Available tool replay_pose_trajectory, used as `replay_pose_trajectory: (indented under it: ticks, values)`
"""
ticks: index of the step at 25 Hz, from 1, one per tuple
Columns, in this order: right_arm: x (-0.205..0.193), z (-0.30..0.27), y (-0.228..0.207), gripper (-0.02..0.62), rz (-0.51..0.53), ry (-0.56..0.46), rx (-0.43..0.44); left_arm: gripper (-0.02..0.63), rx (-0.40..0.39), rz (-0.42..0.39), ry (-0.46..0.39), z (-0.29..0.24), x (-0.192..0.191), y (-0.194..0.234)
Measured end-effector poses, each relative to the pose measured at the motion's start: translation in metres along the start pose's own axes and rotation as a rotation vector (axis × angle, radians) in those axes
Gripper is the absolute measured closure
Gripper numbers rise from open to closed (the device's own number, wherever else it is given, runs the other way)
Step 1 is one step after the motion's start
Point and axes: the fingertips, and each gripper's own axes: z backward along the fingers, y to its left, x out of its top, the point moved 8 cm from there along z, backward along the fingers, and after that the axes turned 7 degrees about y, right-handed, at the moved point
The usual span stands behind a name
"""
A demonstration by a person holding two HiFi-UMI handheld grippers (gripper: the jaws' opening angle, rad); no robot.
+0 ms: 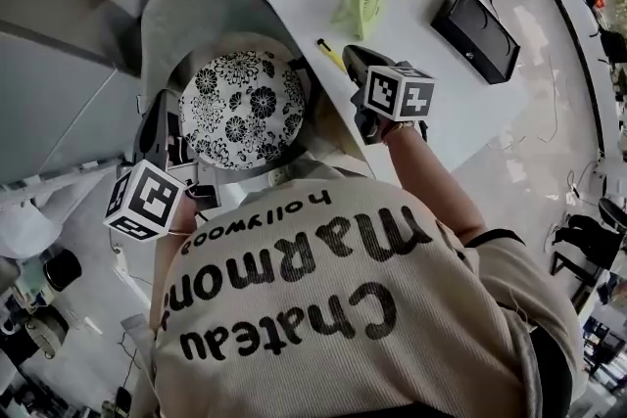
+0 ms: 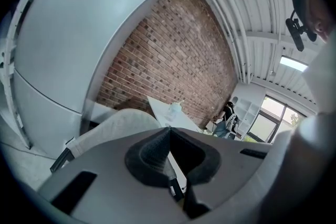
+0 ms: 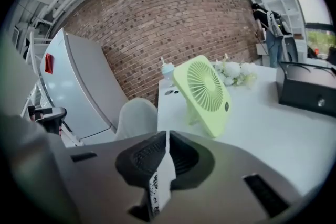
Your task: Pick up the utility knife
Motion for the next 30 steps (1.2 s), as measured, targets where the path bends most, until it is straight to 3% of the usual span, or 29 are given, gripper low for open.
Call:
replay_pose_trajectory:
  ticks: [15, 23, 30]
  values:
    - [-0.011, -0.050, -0.014, 0.463, 0.086, 0.128, 0.019, 0.604, 0.146, 0.030, -0.028, 0.025, -0.011, 0.009]
    - [-0.017, -0.063, -0.014, 0.445, 0.146, 0.188, -0.013, 0.604, 0.167, 0.030, -0.036, 0.029, -0.009, 0.009]
    - [-0.017, -0.068, -0.008, 0.463, 0.262, 0.240, -0.087, 0.604, 0.167, 0.037, -0.041, 0.028, -0.007, 0.012]
